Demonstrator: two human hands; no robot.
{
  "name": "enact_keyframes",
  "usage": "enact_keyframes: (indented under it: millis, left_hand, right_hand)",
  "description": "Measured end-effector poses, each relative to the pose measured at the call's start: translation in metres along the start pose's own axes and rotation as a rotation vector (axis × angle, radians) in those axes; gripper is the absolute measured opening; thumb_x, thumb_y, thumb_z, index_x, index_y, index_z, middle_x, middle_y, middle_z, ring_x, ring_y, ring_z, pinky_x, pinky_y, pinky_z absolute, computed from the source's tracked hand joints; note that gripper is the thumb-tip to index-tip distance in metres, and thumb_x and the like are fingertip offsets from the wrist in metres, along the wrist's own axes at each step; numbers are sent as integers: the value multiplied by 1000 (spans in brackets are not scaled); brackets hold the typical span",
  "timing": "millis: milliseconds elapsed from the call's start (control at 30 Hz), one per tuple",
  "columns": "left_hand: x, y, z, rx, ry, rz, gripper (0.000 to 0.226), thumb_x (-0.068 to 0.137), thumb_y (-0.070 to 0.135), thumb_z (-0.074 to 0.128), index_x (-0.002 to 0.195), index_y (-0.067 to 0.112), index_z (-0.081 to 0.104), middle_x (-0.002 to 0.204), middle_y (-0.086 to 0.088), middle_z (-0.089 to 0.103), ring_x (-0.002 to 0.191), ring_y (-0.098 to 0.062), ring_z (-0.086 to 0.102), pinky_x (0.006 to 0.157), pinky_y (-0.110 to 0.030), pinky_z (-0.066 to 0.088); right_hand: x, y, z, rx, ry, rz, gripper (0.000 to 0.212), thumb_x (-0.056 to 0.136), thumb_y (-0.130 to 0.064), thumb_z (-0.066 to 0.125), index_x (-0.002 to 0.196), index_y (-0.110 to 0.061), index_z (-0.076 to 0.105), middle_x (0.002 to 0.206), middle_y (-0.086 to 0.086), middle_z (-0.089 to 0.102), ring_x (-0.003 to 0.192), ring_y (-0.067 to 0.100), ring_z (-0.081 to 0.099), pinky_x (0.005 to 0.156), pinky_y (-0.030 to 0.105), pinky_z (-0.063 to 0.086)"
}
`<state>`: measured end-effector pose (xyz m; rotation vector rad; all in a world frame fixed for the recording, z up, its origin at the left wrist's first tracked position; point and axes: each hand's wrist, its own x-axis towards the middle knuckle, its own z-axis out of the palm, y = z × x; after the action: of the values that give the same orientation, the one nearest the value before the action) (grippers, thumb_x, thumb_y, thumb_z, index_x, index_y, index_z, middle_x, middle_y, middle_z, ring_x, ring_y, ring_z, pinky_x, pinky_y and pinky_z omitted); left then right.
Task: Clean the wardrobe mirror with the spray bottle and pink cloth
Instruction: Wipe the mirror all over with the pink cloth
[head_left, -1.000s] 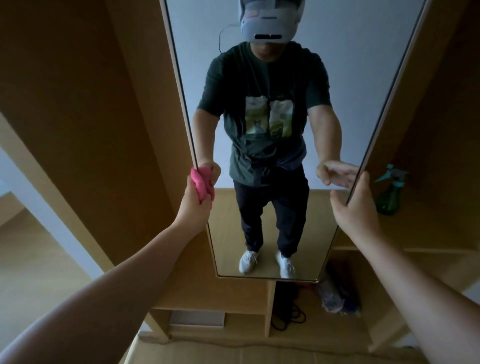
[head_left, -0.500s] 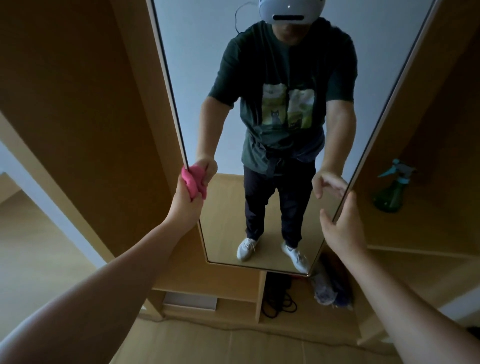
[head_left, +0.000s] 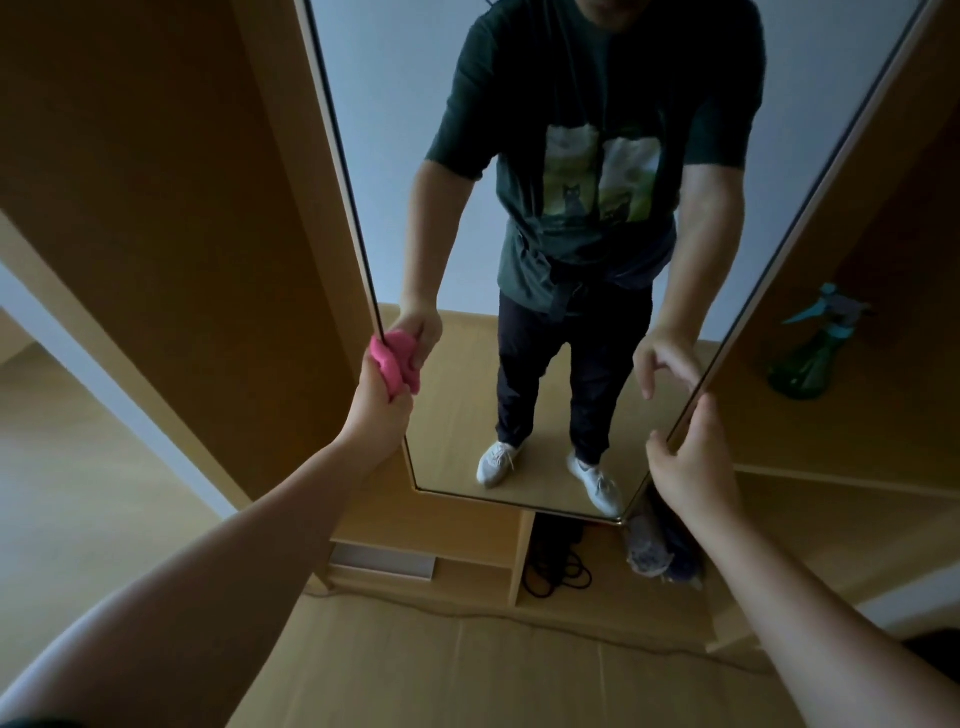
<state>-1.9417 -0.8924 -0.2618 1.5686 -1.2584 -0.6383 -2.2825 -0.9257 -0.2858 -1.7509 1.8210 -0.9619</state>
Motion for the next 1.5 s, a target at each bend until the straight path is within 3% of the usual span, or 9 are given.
enact_keyframes:
  millis: [267,433,733,867,933,1067,1167,1367,1500]
  left_hand:
    - [-6,-24,10,40,-19,-48,58,83,-17,41,137,4,34,113,-14,58,105,-24,60,87,-39,56]
    - [-8,-37,16,57,-9,-71,56,86,-15,41,137,7,34,113,-13,59,101,-23,61,75,-29,56]
    - [-9,-67,31,80,11,-112,46,85,-17,45,124,6,39,104,-5,59,94,-16,60,69,-17,53]
    - [-9,-81,36,67,6,-96,47,80,-21,45,120,2,41,110,-16,58,100,-25,59,82,-40,54]
    - [-9,-87,37,70,1,-103,47,80,-20,46,122,0,40,112,-17,58,103,-26,59,84,-42,54]
    - [-10,-96,42,93,0,-140,47,84,-16,46,122,10,37,105,-3,57,94,-8,58,83,-30,53]
    - [-12,-103,44,93,-6,-180,52,85,-14,46,132,7,35,111,-6,59,96,-9,59,74,-16,49]
    - [-15,-120,51,92,-21,-180,54,86,-11,45,135,8,32,116,-8,56,105,-20,56,83,-30,51]
    - [-19,-139,59,108,-27,-209,55,85,-10,45,134,12,33,108,2,54,101,-13,55,81,-25,46]
  right_hand:
    - [-9,19,14,-48,-14,45,72,94,-24,57,151,-15,16,149,16,34,131,31,43,96,39,44]
    - [-13,31,20,-24,-45,79,72,94,-22,57,152,-13,16,147,16,38,130,31,45,99,40,44]
    - [-16,51,30,-42,-44,58,69,93,-17,59,150,-8,21,143,18,42,124,29,50,87,27,40]
    - [-14,58,34,-52,-39,30,65,92,-12,59,148,-7,26,138,18,45,122,28,51,86,28,41]
    - [-14,62,36,-54,-42,17,64,91,-11,60,146,-6,28,136,18,46,121,27,52,86,28,42]
    - [-17,70,42,-61,-58,15,66,91,-13,60,148,-8,26,138,17,46,121,27,52,86,27,42]
    - [-19,75,47,-57,-81,30,68,92,-13,59,149,-8,24,140,16,44,123,26,51,87,27,42]
    - [-21,86,58,-32,-102,47,71,91,-13,61,150,-10,21,136,17,47,118,27,54,84,30,45]
    - [-23,94,65,-35,-84,6,72,89,-9,62,149,-10,23,136,17,47,119,27,54,83,29,45]
